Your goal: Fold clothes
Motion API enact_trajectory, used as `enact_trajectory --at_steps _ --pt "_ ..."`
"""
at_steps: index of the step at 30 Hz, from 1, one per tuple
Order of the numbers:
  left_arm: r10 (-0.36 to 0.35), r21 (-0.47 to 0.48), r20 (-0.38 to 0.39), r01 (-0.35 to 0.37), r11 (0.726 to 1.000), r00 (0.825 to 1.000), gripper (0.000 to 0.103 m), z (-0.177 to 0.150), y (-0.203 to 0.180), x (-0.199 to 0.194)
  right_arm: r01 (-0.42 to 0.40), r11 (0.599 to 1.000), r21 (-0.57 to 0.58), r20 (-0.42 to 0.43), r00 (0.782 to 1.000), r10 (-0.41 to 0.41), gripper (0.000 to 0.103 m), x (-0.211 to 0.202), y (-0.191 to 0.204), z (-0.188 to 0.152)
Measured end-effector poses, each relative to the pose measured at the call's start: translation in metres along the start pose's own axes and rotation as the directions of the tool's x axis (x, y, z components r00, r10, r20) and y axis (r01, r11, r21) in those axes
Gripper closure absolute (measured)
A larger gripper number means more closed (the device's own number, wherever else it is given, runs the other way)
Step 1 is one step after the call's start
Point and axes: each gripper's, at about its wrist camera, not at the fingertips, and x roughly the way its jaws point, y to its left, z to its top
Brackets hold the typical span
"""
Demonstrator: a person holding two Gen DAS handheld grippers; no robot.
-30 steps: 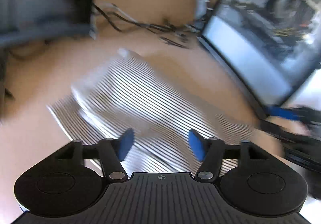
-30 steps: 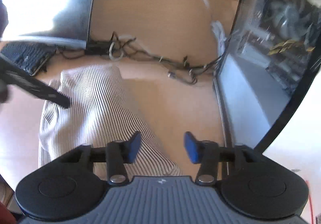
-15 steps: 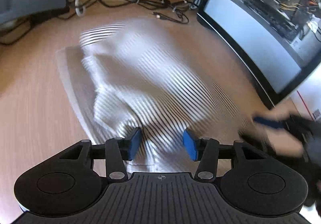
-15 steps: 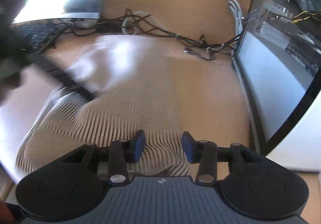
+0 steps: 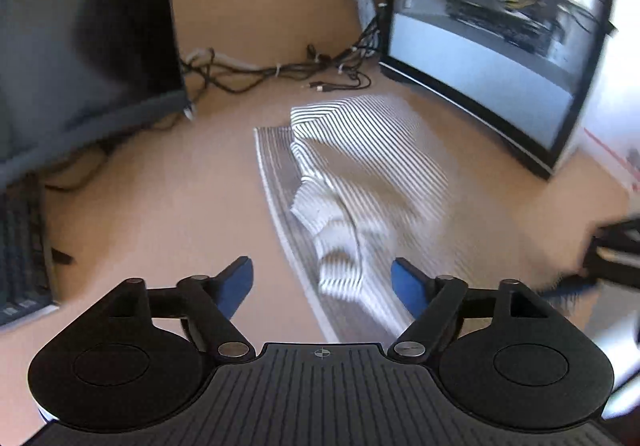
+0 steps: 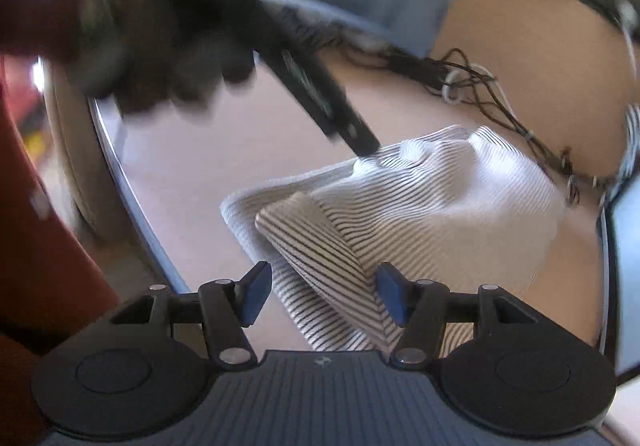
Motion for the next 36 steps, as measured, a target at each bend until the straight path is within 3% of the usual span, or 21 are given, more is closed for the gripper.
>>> enact_trajectory --at_steps 4,7,8,9,11,14,16,20,23,25,27,29,32,34,35,36 --pt "-0.001 0.063 0.017 0.0 0.998 1.0 0.011 -0.014 0.009 -0.022 0.031 0.982 -0.186 -0.04 0.998 -0.039 0.032 0.013 0.014 -0.002" --pt "-0.017 0.068 0.025 0.015 0.998 1.0 0.01 -0.019 0.015 -0.031 0.025 0.986 -0.164 -0.064 0.997 -0.036 0.038 0.015 0.012 0.0" --pt "-0.028 0.073 0.028 0.026 0.997 0.999 0.008 -0.02 0.016 -0.032 0.022 0.996 -0.092 -0.075 0.997 -0.029 0.053 0.017 0.003 0.002" --pt "-0.042 0.085 0.026 0.039 0.996 0.999 0.008 -0.022 0.016 -0.032 0.02 1.0 -0.019 -0.085 0.996 -0.022 0.059 0.018 -0.005 0.004" --pt "-0.07 0.122 0.008 0.068 0.99 0.998 0.008 -0.025 0.012 -0.031 -0.021 0.982 0.189 -0.097 0.994 0.04 0.062 0.02 -0.031 0.009" --pt "-0.115 0.212 -0.027 0.118 0.97 0.993 0.008 -0.033 -0.001 -0.025 -0.108 0.871 0.479 -0.066 0.985 0.158 0.064 0.021 -0.07 0.007" --pt "-0.147 0.264 -0.044 0.154 0.952 0.988 0.007 -0.038 -0.013 -0.021 -0.132 0.834 0.536 -0.051 0.981 0.188 0.064 0.022 -0.077 0.005" --pt "-0.162 0.365 -0.071 0.177 0.914 0.984 0.007 -0.044 -0.041 -0.004 -0.126 0.83 0.543 -0.052 0.982 0.183 0.064 0.023 -0.075 0.007" --pt "-0.14 0.409 -0.085 0.163 0.898 0.986 0.007 -0.047 -0.053 0.009 -0.11 0.852 0.511 -0.066 0.984 0.167 0.065 0.024 -0.073 0.009" --pt "-0.118 0.408 -0.069 0.136 0.903 0.991 0.009 -0.044 -0.055 0.013 -0.061 0.903 0.426 -0.086 0.99 0.108 0.064 0.021 -0.062 0.015" --pt "-0.118 0.335 -0.069 0.134 0.932 0.991 0.009 -0.033 -0.047 0.016 0.019 0.964 0.266 -0.084 0.996 0.003 0.046 0.011 -0.037 0.021" --pt "-0.175 0.199 -0.098 0.192 0.961 0.98 0.009 -0.02 -0.034 0.021 0.117 0.992 0.057 -0.03 0.993 -0.115 0.035 0.004 -0.008 0.019" --pt "-0.242 0.027 -0.13 0.248 0.968 0.961 0.009 -0.008 -0.021 0.029 0.218 0.972 -0.089 -0.015 0.975 -0.22 0.035 0.017 0.017 0.009" --pt "-0.255 -0.026 -0.137 0.254 0.967 0.957 0.01 -0.005 -0.019 0.03 0.298 0.943 -0.15 -0.006 0.953 -0.302 0.035 0.031 0.024 0.001" --pt "-0.258 -0.038 -0.139 0.255 0.966 0.956 0.011 -0.005 -0.019 0.03 0.333 0.926 -0.178 0.0 0.941 -0.338 0.04 0.036 0.026 -0.001" --pt "-0.261 -0.039 -0.14 0.258 0.965 0.955 0.012 -0.004 -0.019 0.028 0.339 0.923 -0.184 -0.005 0.938 -0.345 0.06 0.036 0.023 0.0"
